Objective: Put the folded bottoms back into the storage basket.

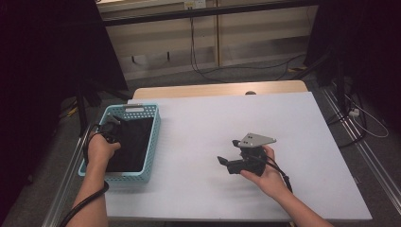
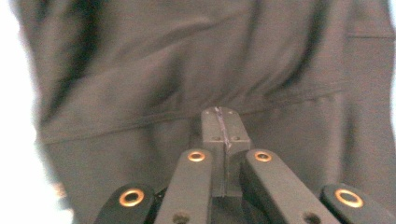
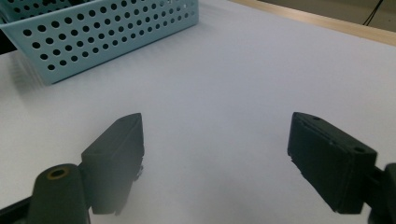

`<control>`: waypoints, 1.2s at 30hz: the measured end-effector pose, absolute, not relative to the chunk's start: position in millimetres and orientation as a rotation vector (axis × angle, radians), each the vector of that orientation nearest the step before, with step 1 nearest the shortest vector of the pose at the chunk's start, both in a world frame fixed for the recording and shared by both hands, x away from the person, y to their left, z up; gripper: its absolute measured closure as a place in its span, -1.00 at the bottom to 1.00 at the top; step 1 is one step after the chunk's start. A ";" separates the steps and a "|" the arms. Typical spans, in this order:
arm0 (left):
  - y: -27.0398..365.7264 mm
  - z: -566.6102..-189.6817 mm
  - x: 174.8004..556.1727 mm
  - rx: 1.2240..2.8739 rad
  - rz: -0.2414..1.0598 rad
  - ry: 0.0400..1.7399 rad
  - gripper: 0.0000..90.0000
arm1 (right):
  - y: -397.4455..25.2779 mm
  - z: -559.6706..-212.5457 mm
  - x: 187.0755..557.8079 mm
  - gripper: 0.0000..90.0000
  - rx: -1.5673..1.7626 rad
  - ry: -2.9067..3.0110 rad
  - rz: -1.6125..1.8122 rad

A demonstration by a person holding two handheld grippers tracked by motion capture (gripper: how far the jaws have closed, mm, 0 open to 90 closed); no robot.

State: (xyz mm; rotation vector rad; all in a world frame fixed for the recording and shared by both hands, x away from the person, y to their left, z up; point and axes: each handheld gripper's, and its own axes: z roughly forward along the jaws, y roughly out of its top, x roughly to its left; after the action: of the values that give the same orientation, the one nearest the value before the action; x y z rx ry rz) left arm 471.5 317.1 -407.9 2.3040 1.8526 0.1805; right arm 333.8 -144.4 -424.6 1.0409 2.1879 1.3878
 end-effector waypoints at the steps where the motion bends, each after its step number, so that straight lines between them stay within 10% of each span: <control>1: 320.9 -408.7 471.8 2.295 0.173 1.870 1.00 | -146.1 -425.0 333.5 -0.60 1.045 2.186 1.385; 32: 273.0 -409.7 478.0 2.249 0.006 1.623 1.00 | -173.6 -424.3 329.6 -0.62 1.125 2.131 1.378; 36: 274.6 -399.2 476.6 2.231 0.050 1.601 0.72 | -174.1 -423.2 328.8 -0.64 1.109 2.139 1.369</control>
State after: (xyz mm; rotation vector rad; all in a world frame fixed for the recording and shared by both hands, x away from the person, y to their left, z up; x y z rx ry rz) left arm 476.6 274.6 -399.2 2.2313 1.6005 0.0502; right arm 328.8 -174.1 -423.2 1.1090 2.1393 1.3687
